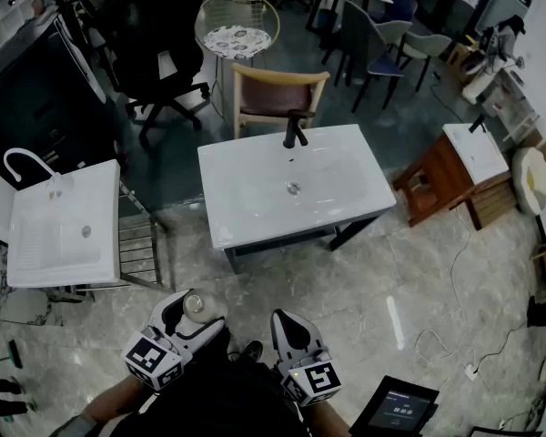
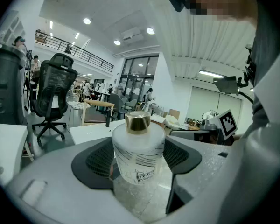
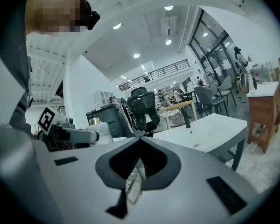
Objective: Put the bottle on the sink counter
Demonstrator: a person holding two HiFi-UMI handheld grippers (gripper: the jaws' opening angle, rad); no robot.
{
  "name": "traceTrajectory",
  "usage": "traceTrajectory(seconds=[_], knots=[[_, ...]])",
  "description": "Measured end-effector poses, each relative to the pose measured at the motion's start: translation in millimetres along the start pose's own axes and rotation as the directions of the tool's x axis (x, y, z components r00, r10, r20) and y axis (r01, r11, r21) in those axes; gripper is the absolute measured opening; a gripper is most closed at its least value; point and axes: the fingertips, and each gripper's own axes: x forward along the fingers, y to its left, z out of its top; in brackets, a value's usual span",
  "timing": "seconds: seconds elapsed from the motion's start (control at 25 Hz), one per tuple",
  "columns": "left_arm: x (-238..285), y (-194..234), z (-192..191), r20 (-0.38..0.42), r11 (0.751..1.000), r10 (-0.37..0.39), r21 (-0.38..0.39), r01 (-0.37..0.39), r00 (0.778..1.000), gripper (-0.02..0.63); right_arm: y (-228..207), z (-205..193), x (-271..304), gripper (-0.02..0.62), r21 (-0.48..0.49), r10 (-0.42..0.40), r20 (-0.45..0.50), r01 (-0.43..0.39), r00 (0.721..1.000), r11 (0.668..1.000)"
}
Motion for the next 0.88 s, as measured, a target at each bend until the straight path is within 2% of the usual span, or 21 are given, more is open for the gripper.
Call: traceTrajectory(seconds=[0.24, 0.56, 0.88], knots=[[-44.0, -37.0, -15.4, -0.033, 0.996, -0.031, 0.082, 0.034, 0.999, 0.33, 42.5, -16.6, -40.6, -0.006, 0.011, -0.014, -0.01, 0.014, 1.0, 1.0], [-77.1, -16.5, -33.4, -0.067, 0.996, -0.012, 0.086, 0.018, 0.998, 0.33, 75.6, -23.7, -34.7, -0.006, -0.018, -0.042, -0.008, 0.042, 0.999, 0.999], [-92.8, 8.9, -36.4, -0.072, 0.994, -0.04, 0.095, 0.047, 0.997, 0.33, 97.4, -19.7, -17.8, -0.006, -0.007, -0.077, 0.021, 0.077, 0.997, 0.997]])
